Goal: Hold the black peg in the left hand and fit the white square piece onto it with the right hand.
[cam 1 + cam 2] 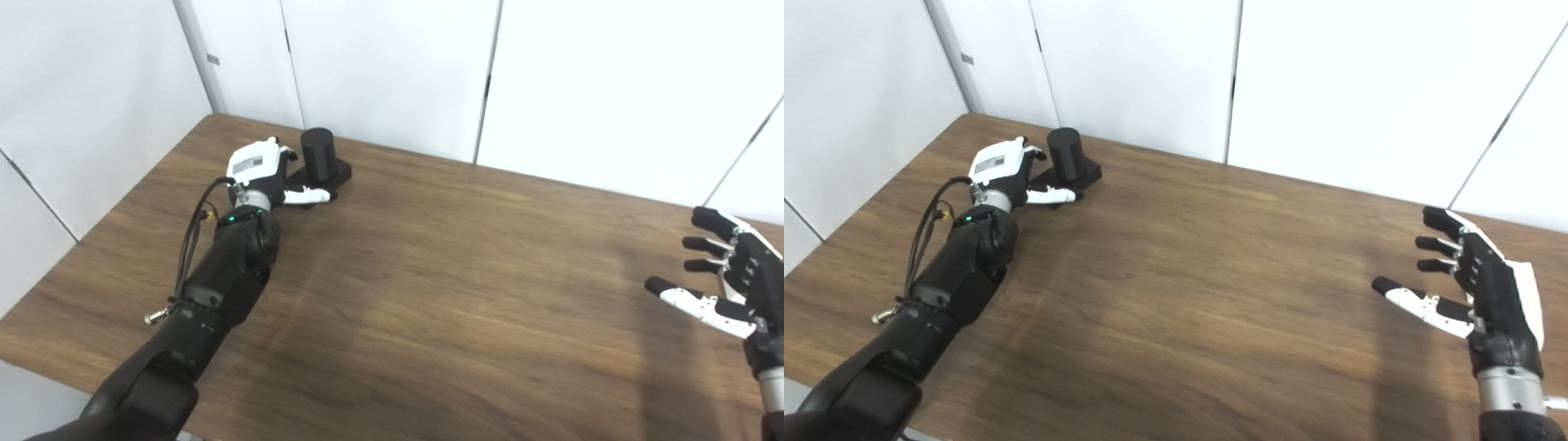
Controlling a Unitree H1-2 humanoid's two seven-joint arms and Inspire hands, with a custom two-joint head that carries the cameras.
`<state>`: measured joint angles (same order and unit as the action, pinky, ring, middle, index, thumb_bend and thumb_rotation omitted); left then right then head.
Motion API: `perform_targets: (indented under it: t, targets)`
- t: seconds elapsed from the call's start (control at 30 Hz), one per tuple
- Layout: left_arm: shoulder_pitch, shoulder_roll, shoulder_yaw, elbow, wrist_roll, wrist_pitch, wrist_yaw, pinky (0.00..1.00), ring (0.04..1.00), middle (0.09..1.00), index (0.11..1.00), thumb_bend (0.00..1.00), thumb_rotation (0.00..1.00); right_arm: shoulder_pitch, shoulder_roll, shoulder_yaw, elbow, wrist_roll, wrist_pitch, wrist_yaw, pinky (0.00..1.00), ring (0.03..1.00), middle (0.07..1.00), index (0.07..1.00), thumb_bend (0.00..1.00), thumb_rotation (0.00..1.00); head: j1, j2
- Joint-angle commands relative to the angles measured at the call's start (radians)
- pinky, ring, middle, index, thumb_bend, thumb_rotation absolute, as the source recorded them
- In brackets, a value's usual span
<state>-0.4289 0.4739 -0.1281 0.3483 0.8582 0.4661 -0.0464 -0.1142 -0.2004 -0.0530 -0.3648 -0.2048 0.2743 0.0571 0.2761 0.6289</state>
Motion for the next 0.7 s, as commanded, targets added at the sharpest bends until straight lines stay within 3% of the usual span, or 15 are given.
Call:
perform_targets:
  t: [0.0, 0.43, 0.67]
  targets:
    - [-0.056, 0.038, -0.002, -0.004, 0.012, 0.001, 0.031, 0.95, 1.0, 1.0, 0.824, 1.0, 0.67, -0.029, -0.02, -0.011, -0.036, -0.001, -0.016, -0.003, 0.61, 0.725, 0.812, 0.784, 0.63, 0.0, 0.001, 0.0]
    - [-0.066, 0.037, -0.021, 0.06, 0.0, -0.005, 0.064, 0.93, 1.0, 1.0, 0.816, 1.0, 0.66, -0.03, -0.025, -0.014, -0.057, 0.002, 0.013, 0.002, 0.61, 0.741, 0.818, 0.794, 0.62, 0.0, -0.007, 0.004]
    - [-0.062, 0.045, -0.024, 0.068, -0.036, -0.025, 0.061, 0.91, 1.0, 0.993, 0.814, 0.92, 0.59, -0.027, -0.026, -0.012, -0.065, -0.006, 0.023, 0.0, 0.61, 0.735, 0.812, 0.79, 0.62, 0.0, -0.009, 0.009]
